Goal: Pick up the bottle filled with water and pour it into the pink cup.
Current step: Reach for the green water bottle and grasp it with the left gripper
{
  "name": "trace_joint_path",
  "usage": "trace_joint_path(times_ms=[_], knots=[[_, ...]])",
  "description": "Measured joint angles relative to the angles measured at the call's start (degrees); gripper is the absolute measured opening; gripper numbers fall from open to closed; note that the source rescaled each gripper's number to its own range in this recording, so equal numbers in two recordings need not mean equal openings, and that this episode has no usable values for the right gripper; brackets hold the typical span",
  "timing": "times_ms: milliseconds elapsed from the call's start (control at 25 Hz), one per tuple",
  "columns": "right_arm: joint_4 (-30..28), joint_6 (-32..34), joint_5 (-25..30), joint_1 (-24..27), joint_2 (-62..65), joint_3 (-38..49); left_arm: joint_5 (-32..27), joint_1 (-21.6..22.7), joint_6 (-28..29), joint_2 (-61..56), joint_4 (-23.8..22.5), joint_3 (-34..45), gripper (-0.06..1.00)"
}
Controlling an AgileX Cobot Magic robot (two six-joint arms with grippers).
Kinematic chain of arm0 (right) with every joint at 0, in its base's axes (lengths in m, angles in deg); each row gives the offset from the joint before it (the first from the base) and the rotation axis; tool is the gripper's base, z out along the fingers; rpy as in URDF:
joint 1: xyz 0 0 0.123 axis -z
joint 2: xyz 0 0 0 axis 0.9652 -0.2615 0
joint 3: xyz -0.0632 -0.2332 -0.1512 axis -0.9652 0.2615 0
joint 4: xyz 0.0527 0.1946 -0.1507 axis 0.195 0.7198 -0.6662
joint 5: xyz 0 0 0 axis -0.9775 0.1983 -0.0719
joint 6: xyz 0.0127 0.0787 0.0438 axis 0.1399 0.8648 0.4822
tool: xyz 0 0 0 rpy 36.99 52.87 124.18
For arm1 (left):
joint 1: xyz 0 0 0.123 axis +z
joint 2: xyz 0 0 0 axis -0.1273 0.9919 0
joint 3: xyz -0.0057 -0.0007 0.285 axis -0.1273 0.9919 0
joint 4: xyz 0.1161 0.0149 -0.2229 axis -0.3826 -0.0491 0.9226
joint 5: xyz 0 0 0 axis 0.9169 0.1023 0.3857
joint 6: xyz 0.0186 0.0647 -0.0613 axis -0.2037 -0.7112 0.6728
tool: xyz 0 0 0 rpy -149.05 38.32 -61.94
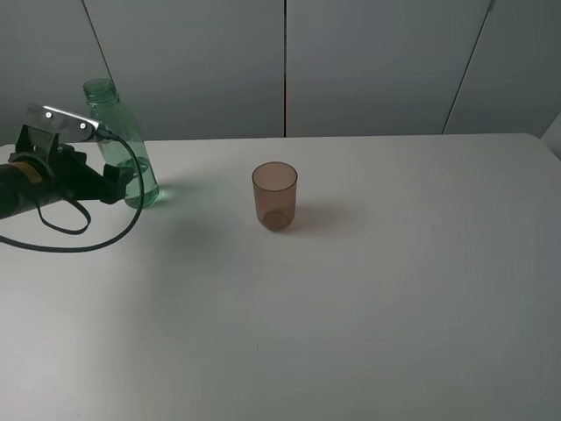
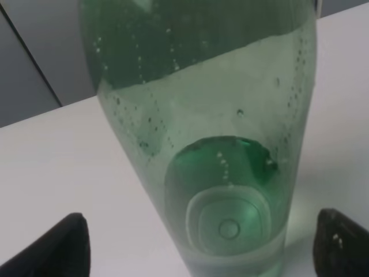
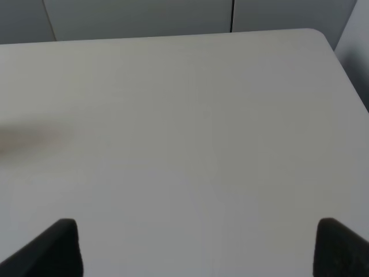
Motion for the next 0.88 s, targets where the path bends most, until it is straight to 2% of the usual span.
trace_joint_path(times_ms=[280, 880], knots=[[0.0, 0.0, 0.0, 0.0, 0.0, 0.0, 2.8, 0.0, 0.0, 0.6, -0.4, -1.1, 1.0], [0.0, 0.0, 0.0, 0.0, 0.0, 0.0, 3.4, 0.0, 0.0, 5.7, -3.1, -6.3, 1.0]])
